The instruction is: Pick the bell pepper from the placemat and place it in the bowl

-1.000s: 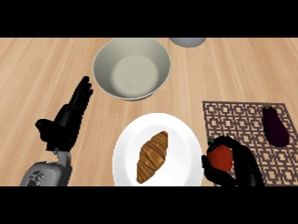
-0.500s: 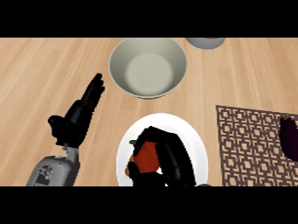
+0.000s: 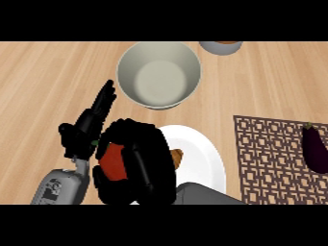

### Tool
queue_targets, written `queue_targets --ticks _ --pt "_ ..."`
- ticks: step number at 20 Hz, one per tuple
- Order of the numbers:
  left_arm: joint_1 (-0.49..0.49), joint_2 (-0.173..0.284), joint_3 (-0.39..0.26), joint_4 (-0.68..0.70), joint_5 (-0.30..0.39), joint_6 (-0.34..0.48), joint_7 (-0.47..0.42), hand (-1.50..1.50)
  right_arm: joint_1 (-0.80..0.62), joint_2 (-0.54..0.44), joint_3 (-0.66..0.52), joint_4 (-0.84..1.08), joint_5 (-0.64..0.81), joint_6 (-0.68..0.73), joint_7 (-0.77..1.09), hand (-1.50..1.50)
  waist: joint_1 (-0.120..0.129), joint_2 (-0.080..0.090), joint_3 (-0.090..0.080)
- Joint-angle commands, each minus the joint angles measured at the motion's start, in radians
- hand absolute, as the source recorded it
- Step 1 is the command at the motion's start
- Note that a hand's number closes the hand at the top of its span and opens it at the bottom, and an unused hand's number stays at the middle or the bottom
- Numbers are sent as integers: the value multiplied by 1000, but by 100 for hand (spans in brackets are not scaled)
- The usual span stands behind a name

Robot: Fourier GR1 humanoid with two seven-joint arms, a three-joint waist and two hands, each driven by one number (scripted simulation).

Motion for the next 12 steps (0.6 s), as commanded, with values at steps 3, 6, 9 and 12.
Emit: queue_targets --ticks 3,6,9,12 --pt "19 12 10 10 6 -12 -14 0 -326 0 -16 69 54 -17 291 150 -4 -11 -3" --pt "17 -6 5 22 -7 10 -28 0 -474 0 -43 130 43 31 429 150 -12 -9 -3" --pt "-6 -17 8 44 -11 19 -20 0 -631 0 -86 194 9 34 520 150 -13 -3 -2" --pt "-31 3 20 30 4 -2 3 0 -767 0 -138 282 -50 61 548 150 -7 1 -2"
